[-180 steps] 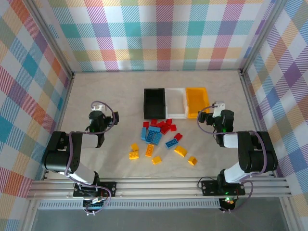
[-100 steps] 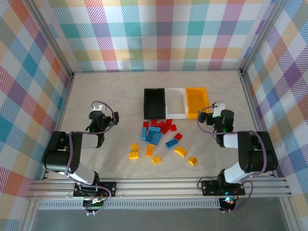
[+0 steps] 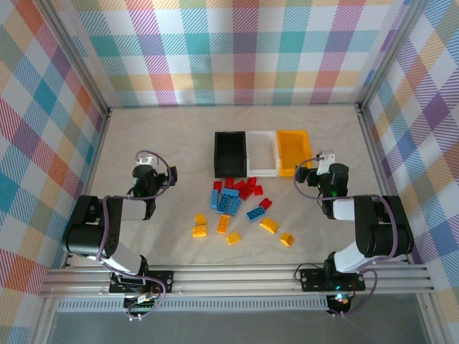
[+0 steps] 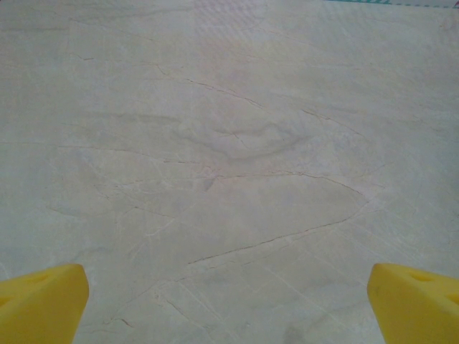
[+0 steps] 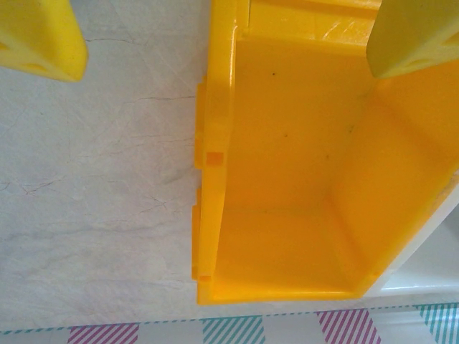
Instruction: Sort the legos into containers by color
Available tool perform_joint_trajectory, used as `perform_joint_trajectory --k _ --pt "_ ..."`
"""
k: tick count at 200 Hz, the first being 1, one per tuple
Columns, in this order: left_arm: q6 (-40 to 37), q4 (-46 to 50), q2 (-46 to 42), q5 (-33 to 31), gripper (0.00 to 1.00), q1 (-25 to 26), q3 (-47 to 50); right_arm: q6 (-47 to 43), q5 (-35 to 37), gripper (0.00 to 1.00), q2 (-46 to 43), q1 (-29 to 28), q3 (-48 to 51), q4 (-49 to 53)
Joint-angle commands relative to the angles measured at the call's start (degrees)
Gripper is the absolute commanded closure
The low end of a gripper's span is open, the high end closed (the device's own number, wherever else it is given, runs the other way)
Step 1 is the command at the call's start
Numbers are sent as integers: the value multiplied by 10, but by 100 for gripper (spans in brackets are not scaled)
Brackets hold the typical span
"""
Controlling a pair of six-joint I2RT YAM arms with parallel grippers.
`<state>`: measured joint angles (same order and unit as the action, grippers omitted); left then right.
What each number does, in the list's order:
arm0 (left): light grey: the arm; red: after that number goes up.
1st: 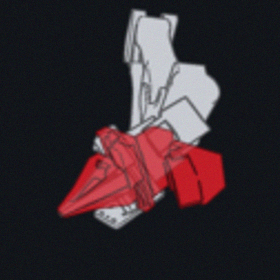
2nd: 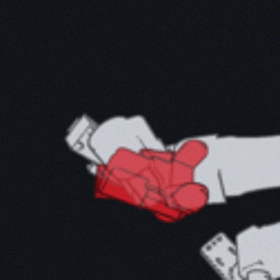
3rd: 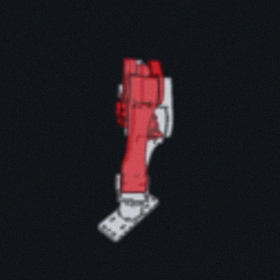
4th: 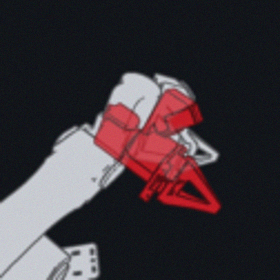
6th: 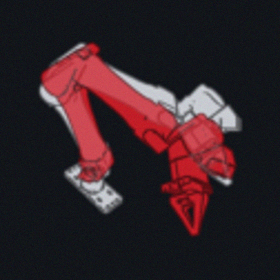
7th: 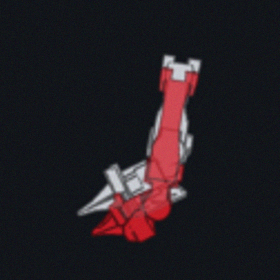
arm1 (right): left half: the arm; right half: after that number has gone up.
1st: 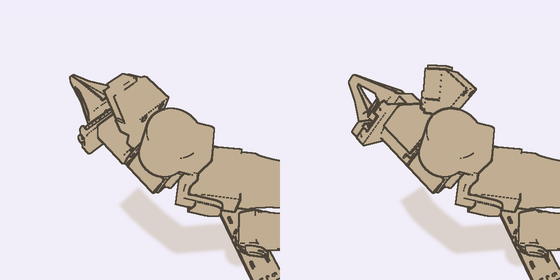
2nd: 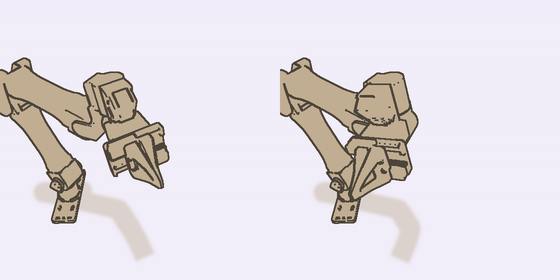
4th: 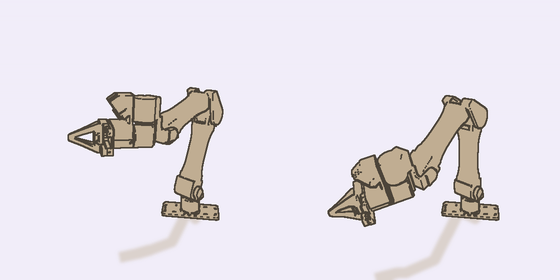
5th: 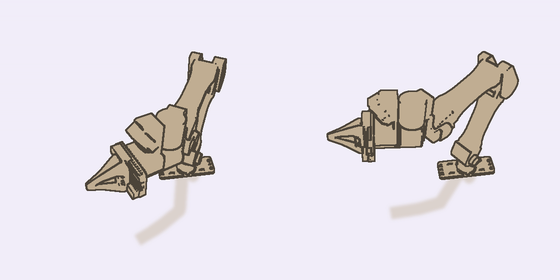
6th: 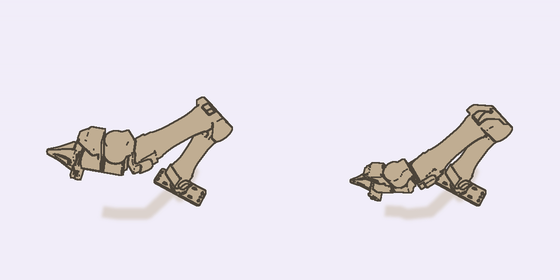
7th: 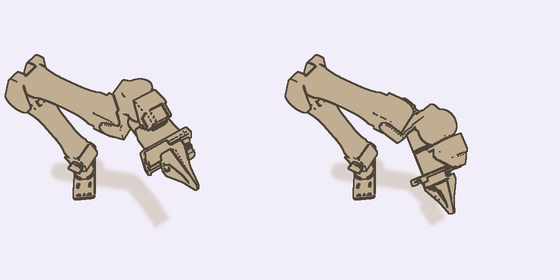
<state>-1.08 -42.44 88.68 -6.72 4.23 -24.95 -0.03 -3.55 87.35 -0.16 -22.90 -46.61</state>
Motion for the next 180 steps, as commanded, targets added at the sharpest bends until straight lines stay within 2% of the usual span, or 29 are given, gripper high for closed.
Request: perform_joint_trajectory --k 1,58,105,132,165,180 --pt "4 -25 5 -6 0 -4 4 4 -4 0 5 3 -9 -4" --pt "4 -25 4 -6 0 -4 4 3 1 0 3 3 -8 -5" --pt "4 -29 0 -6 0 -4 5 9 13 0 -31 2 -38 77" --pt "21 117 -57 -47 0 -4 -50 10 15 0 -38 2 -44 94" --pt "29 152 -98 -49 0 -3 -49 11 16 0 -44 2 -54 127" --pt "46 166 -113 -52 0 -3 -44 20 16 0 -50 2 -77 178"
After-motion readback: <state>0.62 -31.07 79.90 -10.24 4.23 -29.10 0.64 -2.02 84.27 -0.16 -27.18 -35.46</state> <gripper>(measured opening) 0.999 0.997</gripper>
